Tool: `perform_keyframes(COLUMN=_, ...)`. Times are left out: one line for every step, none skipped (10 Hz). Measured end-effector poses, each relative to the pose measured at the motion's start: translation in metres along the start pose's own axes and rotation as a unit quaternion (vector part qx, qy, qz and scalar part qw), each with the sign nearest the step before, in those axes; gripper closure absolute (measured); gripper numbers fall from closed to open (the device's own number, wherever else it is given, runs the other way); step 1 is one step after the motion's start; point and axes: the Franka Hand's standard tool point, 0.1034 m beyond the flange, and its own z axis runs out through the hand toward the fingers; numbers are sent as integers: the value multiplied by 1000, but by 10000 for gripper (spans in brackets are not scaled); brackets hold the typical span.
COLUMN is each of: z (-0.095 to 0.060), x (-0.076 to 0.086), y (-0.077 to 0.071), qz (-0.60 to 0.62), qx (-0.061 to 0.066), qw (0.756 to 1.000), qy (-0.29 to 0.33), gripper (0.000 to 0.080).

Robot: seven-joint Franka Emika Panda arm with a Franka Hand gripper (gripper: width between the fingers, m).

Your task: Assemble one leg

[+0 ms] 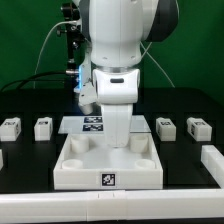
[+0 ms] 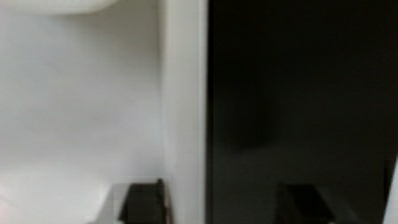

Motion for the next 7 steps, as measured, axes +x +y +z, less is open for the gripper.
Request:
perform_keyframes(z=0, x=0, y=0, qz=0, qx=0, qw=1000, qy=0, gripper=558)
perform_keyframes(z=-2, x=0, y=2, qz=0, qx=-5, qw=1000, qy=0, gripper=720)
perform_keyframes(z=-2, x=0, y=3, qz=0, qx=-7, qw=1000, qy=1, gripper=719)
perform_keyframes(z=-2, x=0, y=3, qz=0, qx=-8, qw=1000, qy=1, gripper=719)
perform_keyframes(z=-2, x=0, y=4, qz=0, qx=-8, qw=1000, qy=1, gripper=719)
perform_keyframes(z=-2, x=0, y=4, qz=0, qx=-9, qw=1000, qy=1, gripper=719)
perform_keyframes(z=-2, x=0, y=4, qz=0, qx=-9, qw=1000, qy=1, gripper=719)
